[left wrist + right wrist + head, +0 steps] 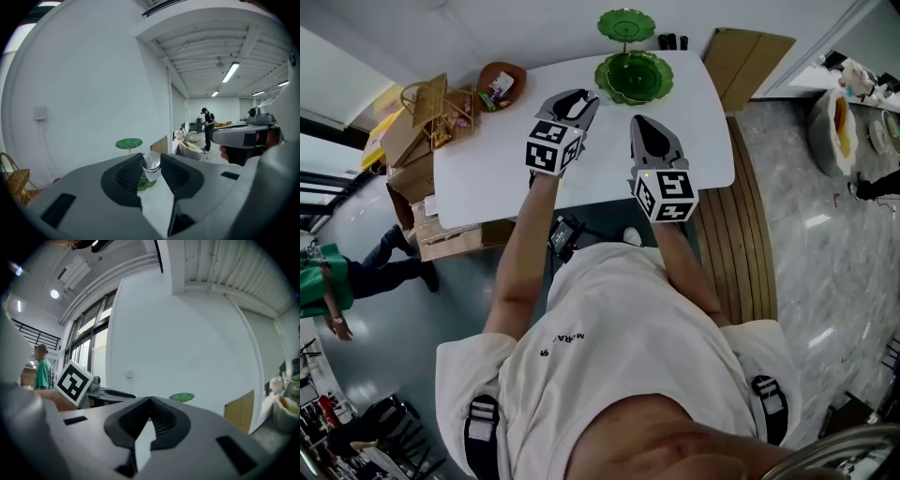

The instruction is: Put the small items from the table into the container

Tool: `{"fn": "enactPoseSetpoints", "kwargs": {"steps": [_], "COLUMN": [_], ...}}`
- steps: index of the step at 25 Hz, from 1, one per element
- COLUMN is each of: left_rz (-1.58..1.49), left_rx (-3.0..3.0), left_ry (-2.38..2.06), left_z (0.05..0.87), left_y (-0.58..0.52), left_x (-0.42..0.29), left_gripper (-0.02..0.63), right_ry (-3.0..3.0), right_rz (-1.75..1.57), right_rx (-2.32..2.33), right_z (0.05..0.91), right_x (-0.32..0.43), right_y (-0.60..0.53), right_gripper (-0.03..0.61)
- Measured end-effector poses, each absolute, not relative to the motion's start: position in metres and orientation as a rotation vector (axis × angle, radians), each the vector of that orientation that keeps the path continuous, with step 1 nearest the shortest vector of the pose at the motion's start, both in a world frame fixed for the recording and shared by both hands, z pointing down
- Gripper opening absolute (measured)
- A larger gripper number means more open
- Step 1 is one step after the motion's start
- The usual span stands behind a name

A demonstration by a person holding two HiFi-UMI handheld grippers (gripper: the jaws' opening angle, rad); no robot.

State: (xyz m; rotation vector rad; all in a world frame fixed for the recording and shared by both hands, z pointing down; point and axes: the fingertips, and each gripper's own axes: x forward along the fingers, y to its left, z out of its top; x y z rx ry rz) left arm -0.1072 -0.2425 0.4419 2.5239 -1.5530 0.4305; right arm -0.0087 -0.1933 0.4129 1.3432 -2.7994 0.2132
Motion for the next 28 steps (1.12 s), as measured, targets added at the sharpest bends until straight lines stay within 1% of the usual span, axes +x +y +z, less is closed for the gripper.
{"fn": "enactPoseSetpoints", "kwargs": {"steps": [16,28], "left_rz": [0.327,0.453], "left_rx": [2.484,2.498], "left_ry": [-1.678,-1.679], "left_z": [0.450,0.496], "left_y": [-0.287,-0.330], "left_x": [-0.087,-0.064], "left_gripper": [0.127,0.127], "right_ry": [-2.758,-2.734], "right_rz": [0.239,0.246], "right_rx": [1.377,1.427], "right_z": [0.424,0.430], "right_x": [0.002,0.017], "right_y": [-0.203,-0.214], "right_gripper": [0.005,0.005]}}
